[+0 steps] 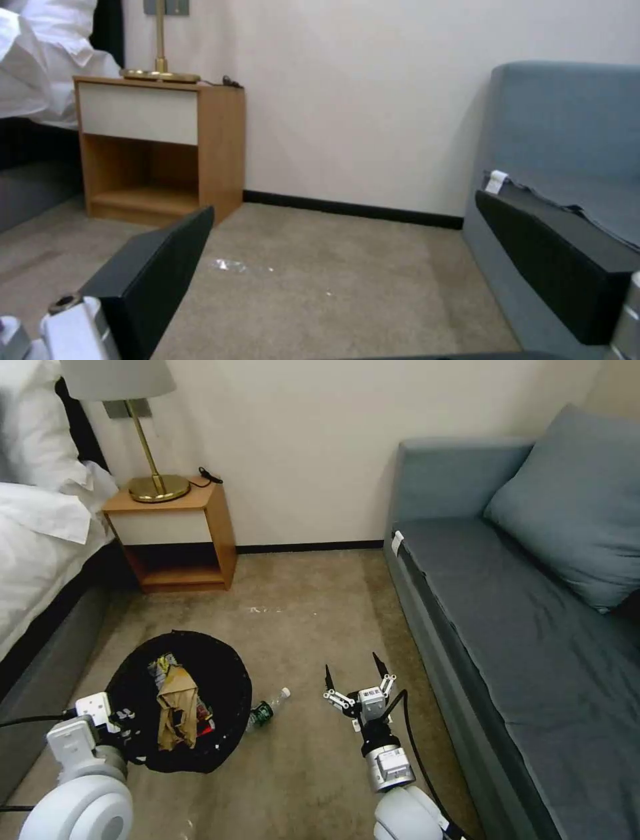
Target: Pick up the trash bin, then pick up the garbage on the floor and place it into the trash bin.
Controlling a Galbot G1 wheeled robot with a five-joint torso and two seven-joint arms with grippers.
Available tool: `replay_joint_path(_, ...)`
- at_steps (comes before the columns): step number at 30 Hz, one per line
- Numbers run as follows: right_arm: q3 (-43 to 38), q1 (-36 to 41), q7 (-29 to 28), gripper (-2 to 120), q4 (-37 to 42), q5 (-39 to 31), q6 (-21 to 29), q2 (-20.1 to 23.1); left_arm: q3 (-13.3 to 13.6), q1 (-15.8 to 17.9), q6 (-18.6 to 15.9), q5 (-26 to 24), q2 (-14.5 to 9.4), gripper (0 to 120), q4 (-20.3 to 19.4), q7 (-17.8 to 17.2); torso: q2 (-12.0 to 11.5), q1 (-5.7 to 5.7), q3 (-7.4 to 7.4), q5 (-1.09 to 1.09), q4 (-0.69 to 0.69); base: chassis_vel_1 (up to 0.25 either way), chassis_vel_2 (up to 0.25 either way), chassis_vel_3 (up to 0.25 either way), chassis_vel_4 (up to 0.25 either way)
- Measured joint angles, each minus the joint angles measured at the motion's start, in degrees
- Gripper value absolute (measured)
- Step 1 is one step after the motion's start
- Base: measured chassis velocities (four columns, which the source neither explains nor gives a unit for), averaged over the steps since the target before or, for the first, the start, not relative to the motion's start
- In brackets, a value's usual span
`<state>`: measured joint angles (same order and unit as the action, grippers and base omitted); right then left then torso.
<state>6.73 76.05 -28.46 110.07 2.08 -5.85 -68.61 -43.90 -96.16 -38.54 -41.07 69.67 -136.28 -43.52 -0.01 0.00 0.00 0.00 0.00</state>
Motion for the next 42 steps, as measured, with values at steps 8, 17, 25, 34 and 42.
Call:
replay_joint_path(8,0.26,-0.49,0.02,100,-0.67,-0.22,0.0,0.0,-0.01,0.65,-0.11,-0.03,-0.16,1,0.91,-0.07,0.0,0.0,0.0,0.0,0.0,-0.058,0.057,0.053,-0.058)
replay_joint_path(17,0.79,-1.65,0.06,100,-1.25,-0.73,0.17,0.22,0.02,1.31,-0.15,-0.4,-0.5,1,1.71,-0.21,0.0,0.0,0.0,0.0,0.0,-0.067,0.066,0.067,-0.069)
replay_joint_path(25,1.94,-3.1,0.09,100,-2.25,-1.28,0.36,0.41,0.05,1.81,-0.21,-0.87,-0.72,1,2.16,-0.36,0.0,0.0,0.0,0.0,0.0,-0.063,0.063,0.066,-0.058)
replay_joint_path(34,3.1,-4.21,0.09,100,-3.11,-1.51,0.49,0.43,0.12,2.1,-0.24,-1.12,-0.82,1,2.41,-0.63,0.0,0.0,0.0,0.0,0.0,-0.061,0.063,0.062,-0.063)
replay_joint_path(42,4.0,-5.07,0.23,100,-3.64,-1.95,0.45,0.64,0.21,2.23,-0.26,-1.16,-0.82,1,2.49,-0.75,0.0,0.0,0.0,0.0,0.0,-0.058,0.059,0.067,-0.06)
